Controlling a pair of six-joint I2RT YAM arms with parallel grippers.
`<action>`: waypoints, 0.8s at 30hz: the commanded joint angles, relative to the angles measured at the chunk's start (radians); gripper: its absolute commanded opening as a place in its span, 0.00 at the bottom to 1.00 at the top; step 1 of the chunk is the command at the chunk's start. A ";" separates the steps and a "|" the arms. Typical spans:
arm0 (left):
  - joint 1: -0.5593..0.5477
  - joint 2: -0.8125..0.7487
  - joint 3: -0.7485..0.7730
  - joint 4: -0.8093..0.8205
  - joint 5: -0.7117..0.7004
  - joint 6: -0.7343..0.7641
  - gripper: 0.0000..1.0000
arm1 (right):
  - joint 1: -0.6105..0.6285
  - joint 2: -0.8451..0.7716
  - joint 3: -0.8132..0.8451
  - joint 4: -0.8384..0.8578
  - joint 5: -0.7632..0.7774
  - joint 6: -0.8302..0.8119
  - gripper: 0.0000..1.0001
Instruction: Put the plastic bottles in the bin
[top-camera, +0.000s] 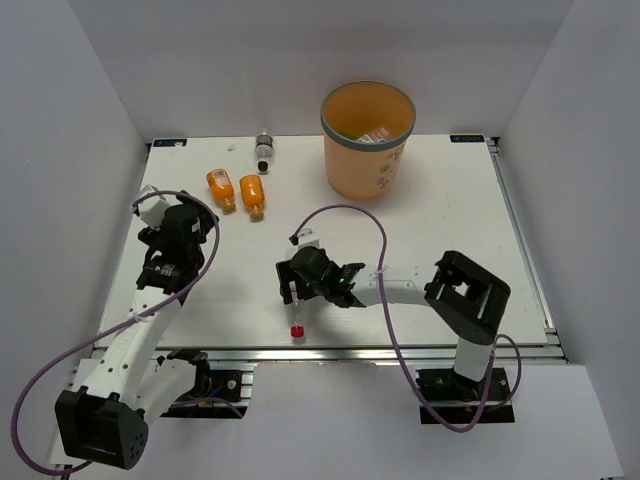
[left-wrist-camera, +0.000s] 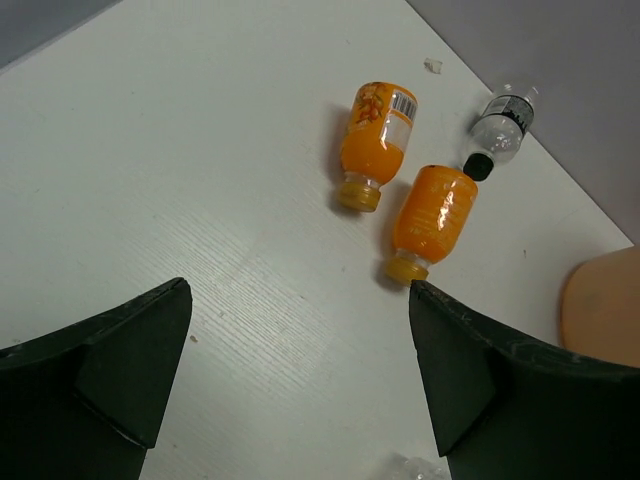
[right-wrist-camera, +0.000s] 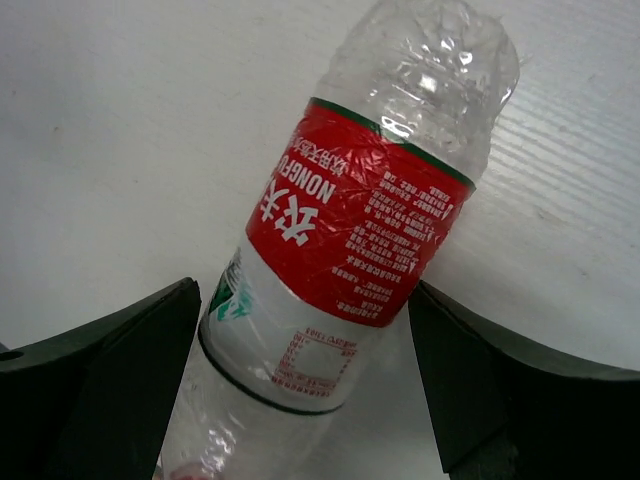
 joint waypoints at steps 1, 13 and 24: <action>0.001 -0.026 -0.019 0.000 -0.030 -0.009 0.98 | 0.008 0.050 0.056 -0.027 0.047 0.073 0.87; 0.003 -0.026 -0.027 0.011 -0.027 0.003 0.98 | -0.096 -0.247 0.073 0.128 0.134 -0.248 0.29; 0.006 0.024 -0.032 0.033 -0.032 0.013 0.98 | -0.562 -0.070 0.611 0.302 -0.047 -0.664 0.33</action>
